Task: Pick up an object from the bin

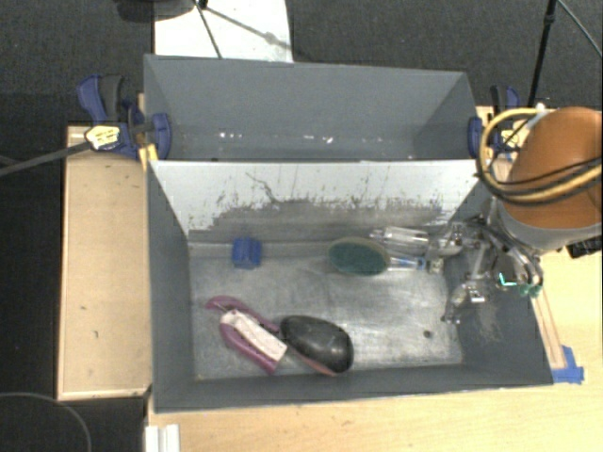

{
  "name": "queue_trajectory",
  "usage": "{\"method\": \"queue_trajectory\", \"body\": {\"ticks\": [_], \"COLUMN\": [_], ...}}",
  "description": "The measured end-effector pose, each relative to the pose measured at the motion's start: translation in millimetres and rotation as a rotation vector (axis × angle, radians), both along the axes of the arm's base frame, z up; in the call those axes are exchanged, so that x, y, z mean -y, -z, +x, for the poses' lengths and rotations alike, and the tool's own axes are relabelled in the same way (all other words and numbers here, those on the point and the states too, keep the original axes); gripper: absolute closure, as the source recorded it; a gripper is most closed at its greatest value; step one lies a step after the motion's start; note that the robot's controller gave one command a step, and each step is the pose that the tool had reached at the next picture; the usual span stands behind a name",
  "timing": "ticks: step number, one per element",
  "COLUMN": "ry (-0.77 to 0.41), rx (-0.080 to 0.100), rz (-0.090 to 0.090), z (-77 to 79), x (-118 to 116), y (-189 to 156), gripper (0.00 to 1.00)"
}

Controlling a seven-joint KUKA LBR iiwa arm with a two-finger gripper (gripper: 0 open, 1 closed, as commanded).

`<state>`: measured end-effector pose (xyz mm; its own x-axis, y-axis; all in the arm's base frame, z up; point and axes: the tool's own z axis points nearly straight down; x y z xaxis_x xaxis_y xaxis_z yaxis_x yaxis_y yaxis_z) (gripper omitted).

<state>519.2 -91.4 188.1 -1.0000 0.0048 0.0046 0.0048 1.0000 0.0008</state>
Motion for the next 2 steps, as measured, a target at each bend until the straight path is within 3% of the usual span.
{"method": "queue_trajectory", "body": {"ticks": [1,2], "ry": [0.075,0.152], "rx": [0.009,0.013], "rz": [0.001,-0.001], "z": [59.0,67.2], "x": [-28,-26], "y": [52,82], "gripper": [0.00,0.00]}}
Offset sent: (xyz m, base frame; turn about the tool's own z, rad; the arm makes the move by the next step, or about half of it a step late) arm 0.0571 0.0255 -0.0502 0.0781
